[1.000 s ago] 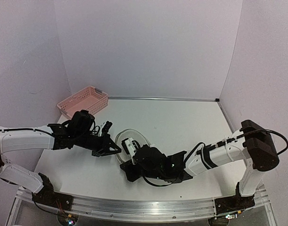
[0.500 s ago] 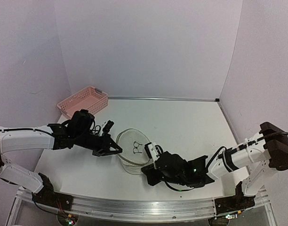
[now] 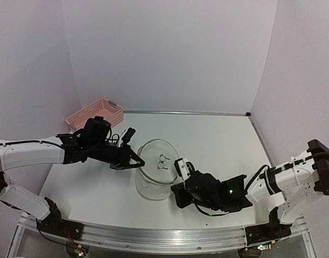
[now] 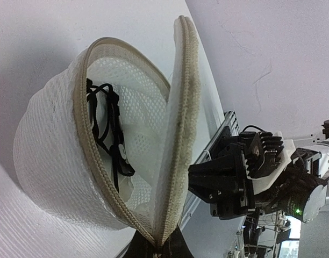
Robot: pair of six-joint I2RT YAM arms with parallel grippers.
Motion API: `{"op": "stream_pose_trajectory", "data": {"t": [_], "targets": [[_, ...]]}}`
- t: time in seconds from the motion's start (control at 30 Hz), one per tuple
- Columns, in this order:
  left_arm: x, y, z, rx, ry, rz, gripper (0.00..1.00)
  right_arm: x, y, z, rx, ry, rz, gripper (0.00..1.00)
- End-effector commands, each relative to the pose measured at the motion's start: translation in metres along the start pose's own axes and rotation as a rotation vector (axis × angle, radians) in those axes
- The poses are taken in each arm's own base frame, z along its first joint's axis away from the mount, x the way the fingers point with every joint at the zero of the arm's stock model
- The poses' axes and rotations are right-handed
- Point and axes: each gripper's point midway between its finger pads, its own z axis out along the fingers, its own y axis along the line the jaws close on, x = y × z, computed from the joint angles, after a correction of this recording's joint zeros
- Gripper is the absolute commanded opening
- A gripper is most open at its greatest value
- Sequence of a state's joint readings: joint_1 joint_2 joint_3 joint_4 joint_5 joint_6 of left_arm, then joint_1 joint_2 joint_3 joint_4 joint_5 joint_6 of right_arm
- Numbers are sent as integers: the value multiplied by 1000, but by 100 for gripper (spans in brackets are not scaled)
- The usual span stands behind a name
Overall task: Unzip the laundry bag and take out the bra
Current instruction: Adjust the laundry bag at the center of the board.
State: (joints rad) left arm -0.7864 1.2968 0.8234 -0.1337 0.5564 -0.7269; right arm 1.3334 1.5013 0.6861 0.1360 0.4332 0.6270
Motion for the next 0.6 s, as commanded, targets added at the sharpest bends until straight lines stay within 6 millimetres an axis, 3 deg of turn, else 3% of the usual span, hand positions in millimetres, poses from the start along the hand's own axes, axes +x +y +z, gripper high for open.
{"op": "stream_pose_trajectory", "data": {"t": [0.0, 0.1, 0.23, 0.4, 0.57], "targets": [[-32, -22, 0, 22, -60, 107, 0, -19, 31, 5, -86, -29, 14, 0], [-45, -20, 5, -12, -60, 127, 1, -24, 48, 8, -132, -35, 12, 0], [-63, -12, 10, -86, -71, 130, 11, -28, 75, 12, -220, -26, 22, 0], [-85, -1, 6, -198, -104, 136, 33, -37, 96, 22, -256, -26, 40, 0], [-103, 6, -19, -335, -197, 136, 54, -49, 112, 33, -262, -40, 35, 2]]}}
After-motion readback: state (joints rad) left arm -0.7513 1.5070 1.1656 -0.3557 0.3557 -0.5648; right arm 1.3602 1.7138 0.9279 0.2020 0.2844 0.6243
